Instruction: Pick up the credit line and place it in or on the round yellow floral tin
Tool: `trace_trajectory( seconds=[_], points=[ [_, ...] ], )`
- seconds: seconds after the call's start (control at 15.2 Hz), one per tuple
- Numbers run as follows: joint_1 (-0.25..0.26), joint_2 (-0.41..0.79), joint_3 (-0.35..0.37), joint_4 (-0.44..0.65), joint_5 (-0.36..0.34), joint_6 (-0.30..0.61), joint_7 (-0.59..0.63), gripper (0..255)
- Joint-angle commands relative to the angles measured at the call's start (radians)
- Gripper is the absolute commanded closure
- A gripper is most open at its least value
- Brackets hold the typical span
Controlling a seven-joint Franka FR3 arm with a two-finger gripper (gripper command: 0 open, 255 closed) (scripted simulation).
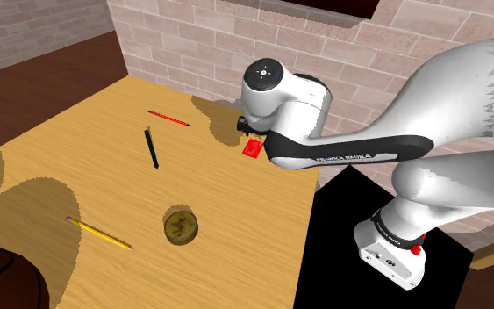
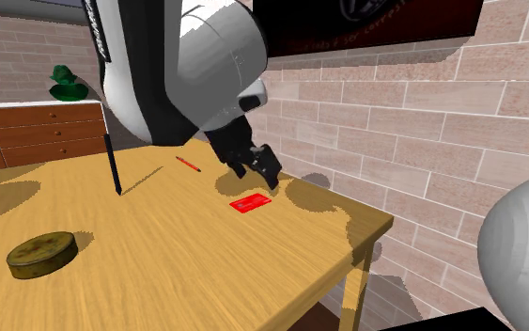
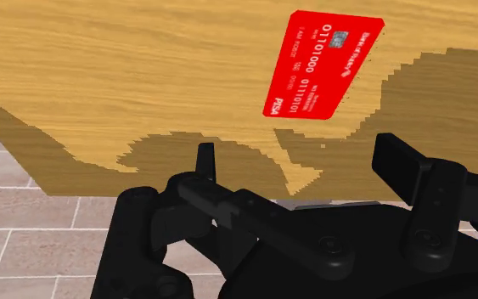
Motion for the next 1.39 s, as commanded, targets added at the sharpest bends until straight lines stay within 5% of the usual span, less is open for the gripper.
trace_trajectory(
  seconds=[0.0,0.53,1.06,1.12,1.32],
  points=[
    [-0.187,0.009,0.177,0.062,-0.034,0.007,0.124,0],
    [-0.357,-0.006,0.320,0.039,-0.025,0.112,0.131,0],
    [-0.357,-0.006,0.320,0.039,-0.024,0.112,0.131,0],
    [-0.357,-0.006,0.320,0.039,-0.024,0.112,0.131,255],
    [-0.354,-0.006,0.318,0.038,-0.024,0.112,0.131,255]
  ],
)
